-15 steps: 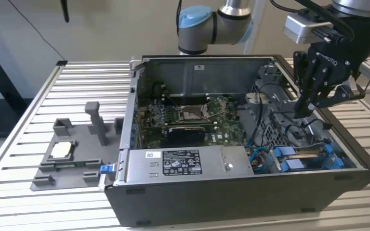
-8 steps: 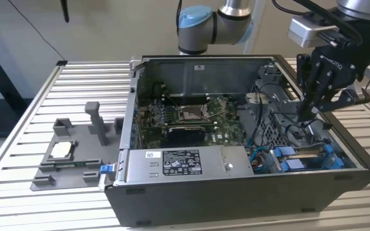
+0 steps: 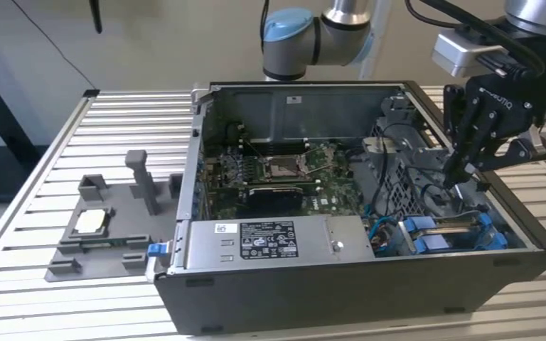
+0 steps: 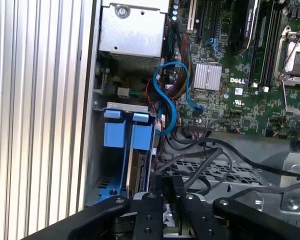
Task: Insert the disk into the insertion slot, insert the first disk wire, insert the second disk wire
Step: 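Insert the first disk wire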
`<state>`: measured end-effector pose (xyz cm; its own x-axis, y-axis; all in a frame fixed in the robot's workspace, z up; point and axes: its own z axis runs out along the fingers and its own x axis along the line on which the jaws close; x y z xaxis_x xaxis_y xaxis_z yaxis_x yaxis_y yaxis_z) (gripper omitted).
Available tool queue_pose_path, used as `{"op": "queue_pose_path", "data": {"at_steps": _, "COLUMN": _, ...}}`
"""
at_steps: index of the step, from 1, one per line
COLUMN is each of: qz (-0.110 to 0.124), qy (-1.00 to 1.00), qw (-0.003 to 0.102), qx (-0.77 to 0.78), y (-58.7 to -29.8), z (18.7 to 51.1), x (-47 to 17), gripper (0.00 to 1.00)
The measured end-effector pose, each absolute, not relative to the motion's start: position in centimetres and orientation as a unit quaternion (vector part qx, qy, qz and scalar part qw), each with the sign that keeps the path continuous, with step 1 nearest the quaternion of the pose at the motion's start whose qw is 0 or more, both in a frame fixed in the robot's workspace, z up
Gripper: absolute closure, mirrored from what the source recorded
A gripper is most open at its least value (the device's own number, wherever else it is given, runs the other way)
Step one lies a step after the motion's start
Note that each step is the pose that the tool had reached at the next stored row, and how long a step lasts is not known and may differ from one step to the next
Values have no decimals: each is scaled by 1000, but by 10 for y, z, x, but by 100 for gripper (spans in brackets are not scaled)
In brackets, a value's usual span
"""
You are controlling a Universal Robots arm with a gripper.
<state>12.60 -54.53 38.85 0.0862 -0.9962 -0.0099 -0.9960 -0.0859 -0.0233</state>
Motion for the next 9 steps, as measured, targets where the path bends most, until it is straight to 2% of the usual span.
{"op": "queue_pose_path", "data": {"at_steps": 9, "qz": -4, "qy": 683, "qw": 11, "qx": -731, "y": -551, "z": 382, "x": 133, "gripper": 81}}
